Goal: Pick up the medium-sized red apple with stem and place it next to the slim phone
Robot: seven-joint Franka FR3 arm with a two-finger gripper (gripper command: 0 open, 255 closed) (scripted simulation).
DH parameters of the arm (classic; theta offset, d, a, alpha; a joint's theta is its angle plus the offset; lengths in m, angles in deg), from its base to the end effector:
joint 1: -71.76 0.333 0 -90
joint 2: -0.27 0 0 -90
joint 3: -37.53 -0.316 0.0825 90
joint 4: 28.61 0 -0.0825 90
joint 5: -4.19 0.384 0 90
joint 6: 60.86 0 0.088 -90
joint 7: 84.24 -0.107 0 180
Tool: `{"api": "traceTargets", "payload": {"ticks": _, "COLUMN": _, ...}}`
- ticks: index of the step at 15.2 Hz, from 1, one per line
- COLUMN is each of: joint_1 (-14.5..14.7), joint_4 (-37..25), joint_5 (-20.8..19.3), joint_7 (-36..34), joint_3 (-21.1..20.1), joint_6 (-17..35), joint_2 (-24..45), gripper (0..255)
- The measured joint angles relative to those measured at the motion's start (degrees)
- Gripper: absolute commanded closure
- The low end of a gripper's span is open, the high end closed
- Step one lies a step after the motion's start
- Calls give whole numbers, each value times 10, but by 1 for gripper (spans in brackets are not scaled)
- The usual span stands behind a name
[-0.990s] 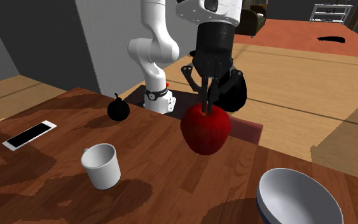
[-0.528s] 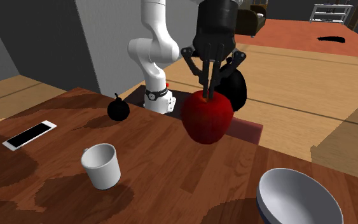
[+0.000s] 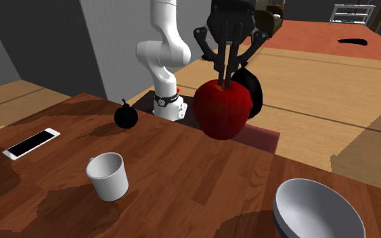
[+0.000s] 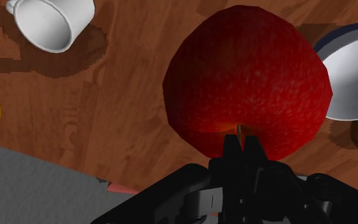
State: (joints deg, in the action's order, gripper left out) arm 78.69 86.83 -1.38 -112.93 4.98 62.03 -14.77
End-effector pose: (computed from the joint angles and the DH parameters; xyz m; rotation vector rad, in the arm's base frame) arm 0.3893 0.3506 0.5839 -3.0488 -0.3616 -0.6507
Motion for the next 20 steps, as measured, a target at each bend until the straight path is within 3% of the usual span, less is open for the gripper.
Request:
{"api": "traceTargets", "payload": {"ticks": 9, "joint_1": -10, "joint_4": 75, "joint_5": 53, "joint_7": 139, "joint_3": 104, "joint_6": 20, "joint_2": -69, "gripper": 255}}
{"api": "traceTargets", "payload": {"ticks": 20, "joint_1": -41, "joint_4": 105, "joint_5": 77, "joint_7": 310, "joint_3": 233, "joint_6": 36, "joint_2": -86, "gripper": 255}}
